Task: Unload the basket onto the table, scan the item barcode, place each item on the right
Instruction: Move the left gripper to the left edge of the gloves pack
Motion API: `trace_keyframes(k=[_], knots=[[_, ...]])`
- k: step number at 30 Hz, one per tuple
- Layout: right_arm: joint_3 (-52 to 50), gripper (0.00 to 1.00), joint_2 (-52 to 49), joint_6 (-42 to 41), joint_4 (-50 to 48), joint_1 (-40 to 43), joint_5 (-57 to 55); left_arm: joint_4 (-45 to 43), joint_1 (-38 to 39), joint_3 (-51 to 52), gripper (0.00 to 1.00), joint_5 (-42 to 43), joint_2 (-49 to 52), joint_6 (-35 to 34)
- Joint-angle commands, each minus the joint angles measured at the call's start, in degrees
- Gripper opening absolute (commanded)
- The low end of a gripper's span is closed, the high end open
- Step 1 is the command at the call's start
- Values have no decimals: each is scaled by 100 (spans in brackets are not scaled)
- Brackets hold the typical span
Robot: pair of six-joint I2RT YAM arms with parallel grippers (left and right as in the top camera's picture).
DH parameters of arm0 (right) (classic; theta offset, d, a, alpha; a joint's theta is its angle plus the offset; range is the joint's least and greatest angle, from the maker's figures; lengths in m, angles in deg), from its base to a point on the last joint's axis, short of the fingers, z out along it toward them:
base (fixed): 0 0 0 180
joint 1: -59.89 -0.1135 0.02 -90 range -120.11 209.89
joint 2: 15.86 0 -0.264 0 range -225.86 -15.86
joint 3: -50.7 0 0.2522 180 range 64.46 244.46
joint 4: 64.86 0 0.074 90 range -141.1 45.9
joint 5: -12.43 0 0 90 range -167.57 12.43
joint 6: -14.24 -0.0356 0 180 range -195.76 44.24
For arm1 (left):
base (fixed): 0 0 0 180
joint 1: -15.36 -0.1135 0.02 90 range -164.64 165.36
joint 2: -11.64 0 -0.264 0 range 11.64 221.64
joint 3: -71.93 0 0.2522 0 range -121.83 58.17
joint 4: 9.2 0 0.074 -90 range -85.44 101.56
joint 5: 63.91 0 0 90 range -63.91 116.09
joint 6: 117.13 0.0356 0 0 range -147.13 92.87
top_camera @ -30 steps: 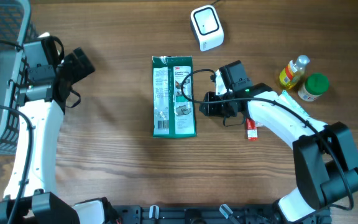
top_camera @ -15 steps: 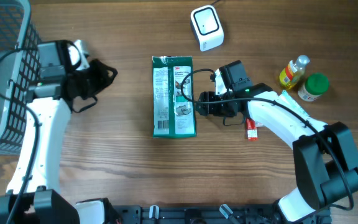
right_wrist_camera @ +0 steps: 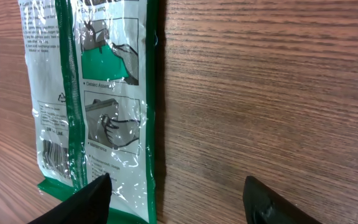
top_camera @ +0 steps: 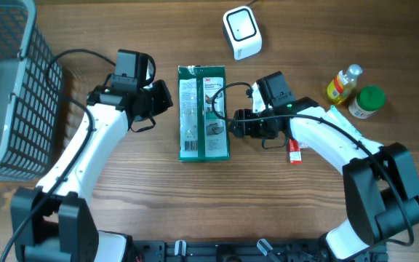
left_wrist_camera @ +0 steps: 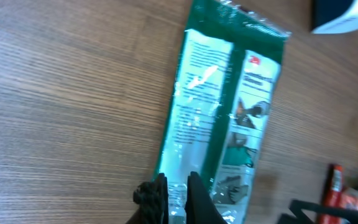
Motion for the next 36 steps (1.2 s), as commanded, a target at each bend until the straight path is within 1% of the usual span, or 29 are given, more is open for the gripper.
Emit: trace_keyframes(k=[1, 6, 12, 23, 31, 36], knots=[[83, 68, -81, 116, 15, -4, 50, -17, 7, 42, 4, -219, 321, -177], [83, 68, -83, 122, 4, -4, 46, -155, 17, 44, 4, -219, 721, -177], [83, 68, -85, 376, -96, -4, 48, -262, 125, 42, 4, -7, 1029, -173], [79, 68, -85, 264, -199, -4, 74, -306, 533, 52, 4, 13, 1237, -188], [79, 68, -92, 264, -238, -9, 70, -376, 531, 52, 4, 39, 1733, -260], [-15, 68, -136, 260, -337, -9, 96, -398, 531, 52, 4, 55, 1856, -350]])
